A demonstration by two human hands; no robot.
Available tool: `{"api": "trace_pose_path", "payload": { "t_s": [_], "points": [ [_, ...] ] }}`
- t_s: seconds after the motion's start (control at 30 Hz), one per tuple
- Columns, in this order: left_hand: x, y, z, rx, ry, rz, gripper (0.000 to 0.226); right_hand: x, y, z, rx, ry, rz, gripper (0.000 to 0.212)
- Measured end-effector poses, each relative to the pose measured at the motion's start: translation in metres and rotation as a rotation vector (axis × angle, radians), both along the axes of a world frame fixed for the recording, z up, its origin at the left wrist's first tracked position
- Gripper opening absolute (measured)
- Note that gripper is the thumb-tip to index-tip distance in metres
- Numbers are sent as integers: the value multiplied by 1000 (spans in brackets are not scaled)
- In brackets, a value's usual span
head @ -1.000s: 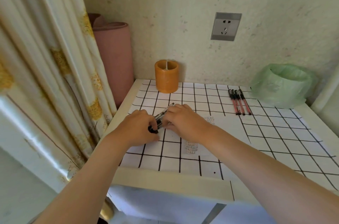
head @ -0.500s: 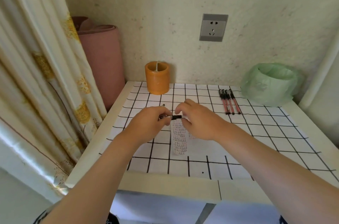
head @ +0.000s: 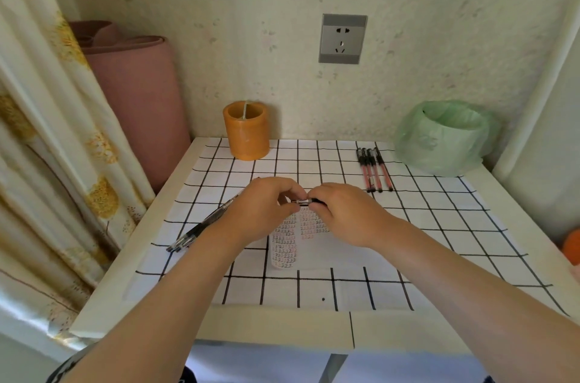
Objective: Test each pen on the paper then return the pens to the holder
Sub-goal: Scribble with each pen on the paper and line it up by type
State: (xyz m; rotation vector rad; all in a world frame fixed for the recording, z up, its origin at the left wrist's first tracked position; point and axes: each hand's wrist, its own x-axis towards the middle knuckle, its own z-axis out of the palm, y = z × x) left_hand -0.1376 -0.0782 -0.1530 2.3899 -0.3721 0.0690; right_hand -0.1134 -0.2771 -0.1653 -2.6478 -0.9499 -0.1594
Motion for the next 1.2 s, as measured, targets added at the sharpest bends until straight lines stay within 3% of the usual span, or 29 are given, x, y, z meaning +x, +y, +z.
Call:
{"api": "trace_pose_path", "payload": {
  "t_s": [0.47, 0.7, 0.9, 1.0, 1.13, 1.2],
  "points": [
    [19, -7, -7, -67, 50, -10, 14, 5, -8, -6, -10, -94, -66, 30],
    [22, -1, -8, 97, 75, 3, 17, 6, -10, -9, 21, 90, -74, 31],
    [23, 5, -14, 356, 108, 26, 13, 7, -18, -9, 391, 257, -100, 32],
    [24, 1, -15, 390, 83, 7, 14, 6, -14, -8, 721, 520, -162, 47],
    [24, -6, -17, 434, 29, -78, 34, 5, -17, -3, 895, 700, -133, 56],
    [24, -6, -21, 433, 29, -114, 46, 2, -18, -5, 943, 741, -106, 48]
  ]
}}
